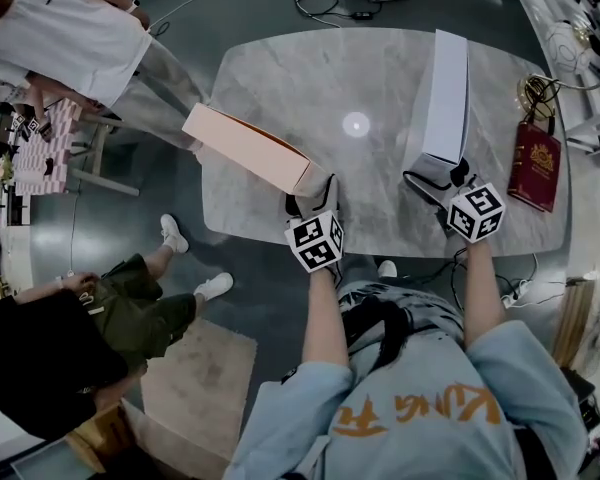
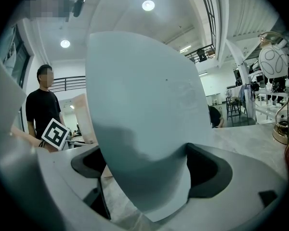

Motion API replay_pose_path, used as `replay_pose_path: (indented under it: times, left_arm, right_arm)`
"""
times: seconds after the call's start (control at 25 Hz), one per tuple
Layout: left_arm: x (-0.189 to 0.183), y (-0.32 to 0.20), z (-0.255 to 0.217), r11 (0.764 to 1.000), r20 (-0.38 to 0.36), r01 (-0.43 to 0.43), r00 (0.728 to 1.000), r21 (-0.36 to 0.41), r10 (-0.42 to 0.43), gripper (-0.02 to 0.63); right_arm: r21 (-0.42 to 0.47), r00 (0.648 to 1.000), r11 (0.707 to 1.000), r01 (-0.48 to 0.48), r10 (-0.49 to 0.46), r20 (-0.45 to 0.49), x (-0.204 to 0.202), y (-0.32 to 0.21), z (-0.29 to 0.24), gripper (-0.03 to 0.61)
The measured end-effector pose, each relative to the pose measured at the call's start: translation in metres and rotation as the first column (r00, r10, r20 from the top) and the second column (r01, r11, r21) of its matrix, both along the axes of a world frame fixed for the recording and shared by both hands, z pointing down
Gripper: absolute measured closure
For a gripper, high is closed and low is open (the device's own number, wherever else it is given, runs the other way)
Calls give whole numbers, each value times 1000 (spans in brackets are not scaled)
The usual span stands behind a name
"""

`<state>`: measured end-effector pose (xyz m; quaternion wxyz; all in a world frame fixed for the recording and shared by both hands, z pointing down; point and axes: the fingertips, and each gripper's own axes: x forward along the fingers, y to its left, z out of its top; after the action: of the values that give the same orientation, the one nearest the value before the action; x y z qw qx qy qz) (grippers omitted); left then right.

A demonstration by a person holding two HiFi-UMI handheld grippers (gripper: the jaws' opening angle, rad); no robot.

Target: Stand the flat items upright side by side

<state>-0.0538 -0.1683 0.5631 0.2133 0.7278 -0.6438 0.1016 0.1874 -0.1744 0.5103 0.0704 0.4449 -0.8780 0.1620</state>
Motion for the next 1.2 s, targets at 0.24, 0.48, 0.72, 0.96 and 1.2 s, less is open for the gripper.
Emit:
replay_pose_path:
  times: [0.24, 0.48, 0.72, 0.96, 1.2]
  left_arm:
    - [23, -3, -3, 993, -20, -117, 993, 14, 117, 176]
    - [37, -6, -5, 983, -39, -185, 982, 22, 186, 179]
    - [52, -10, -4, 970, -45, -242, 969, 27, 243, 183]
    - [67, -12, -5, 948, -61, -317, 946, 38, 319, 187]
    - [84, -15, -6, 916, -78, -398, 912, 54, 402, 192]
  right_arm:
    - [-3, 1000, 1000, 3, -3, 5, -1, -1, -1, 66]
    - [-5, 1000, 1000, 8, -8, 7, -1, -1, -1, 66]
    - [-6, 1000, 1000, 12, -12, 14, 0, -3, 0, 66]
    - [-6, 1000, 1000, 19, -19, 23, 0, -6, 1, 66]
    - [-8, 999, 999, 39, -38, 39, 0, -10, 3, 66]
